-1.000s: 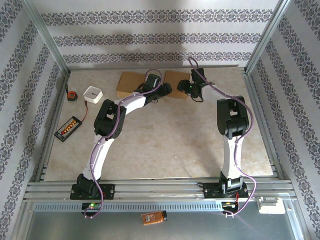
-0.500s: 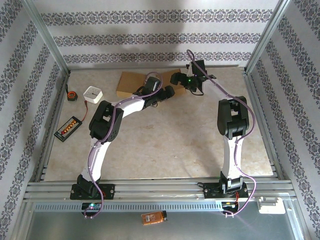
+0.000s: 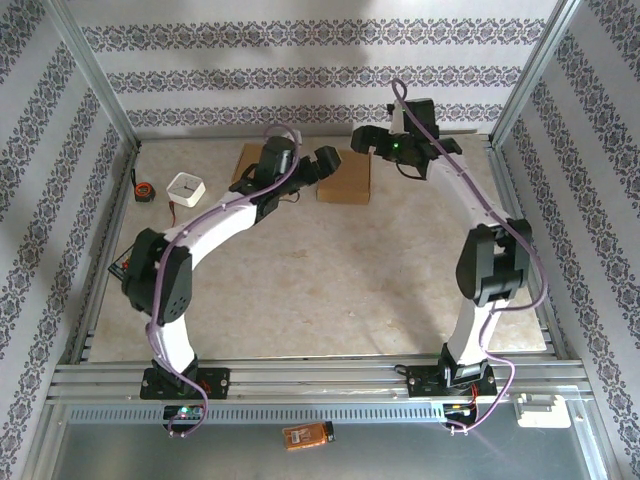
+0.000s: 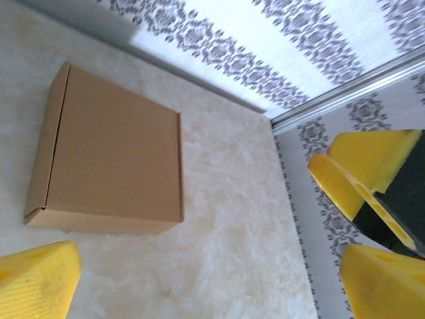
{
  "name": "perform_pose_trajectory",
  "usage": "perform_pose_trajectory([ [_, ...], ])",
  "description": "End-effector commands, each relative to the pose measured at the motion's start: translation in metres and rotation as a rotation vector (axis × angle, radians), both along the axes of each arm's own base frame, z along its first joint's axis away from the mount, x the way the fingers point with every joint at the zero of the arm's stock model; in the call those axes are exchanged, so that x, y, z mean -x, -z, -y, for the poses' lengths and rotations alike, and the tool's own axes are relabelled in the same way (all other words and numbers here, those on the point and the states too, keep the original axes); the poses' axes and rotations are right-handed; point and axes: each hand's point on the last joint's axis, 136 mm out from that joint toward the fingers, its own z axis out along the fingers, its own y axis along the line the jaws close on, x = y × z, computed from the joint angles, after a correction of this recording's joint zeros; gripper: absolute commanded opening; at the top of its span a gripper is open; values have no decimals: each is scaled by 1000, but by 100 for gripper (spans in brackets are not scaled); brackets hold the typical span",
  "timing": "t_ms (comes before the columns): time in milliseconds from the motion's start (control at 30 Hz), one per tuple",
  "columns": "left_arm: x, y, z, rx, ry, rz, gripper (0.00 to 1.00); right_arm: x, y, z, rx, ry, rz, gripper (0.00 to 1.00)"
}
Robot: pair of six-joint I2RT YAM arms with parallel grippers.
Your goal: Fold the paper box
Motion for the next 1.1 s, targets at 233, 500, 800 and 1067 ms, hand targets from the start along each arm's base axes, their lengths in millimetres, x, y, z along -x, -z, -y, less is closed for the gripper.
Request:
perform_pose_trajectory([
  [233, 97, -62, -21, -229, 13, 208, 100, 72, -46, 27, 151, 72, 165, 98],
  [500, 182, -44, -62, -580, 54, 297, 100, 161, -26, 74, 212, 227, 258, 98],
  [800, 225, -1, -161, -759, -150, 293, 99, 211, 35, 147, 345, 479, 265, 98],
  [1067, 236, 29, -223, -965, -347, 321, 99, 172, 115, 166, 480, 428, 253, 98],
])
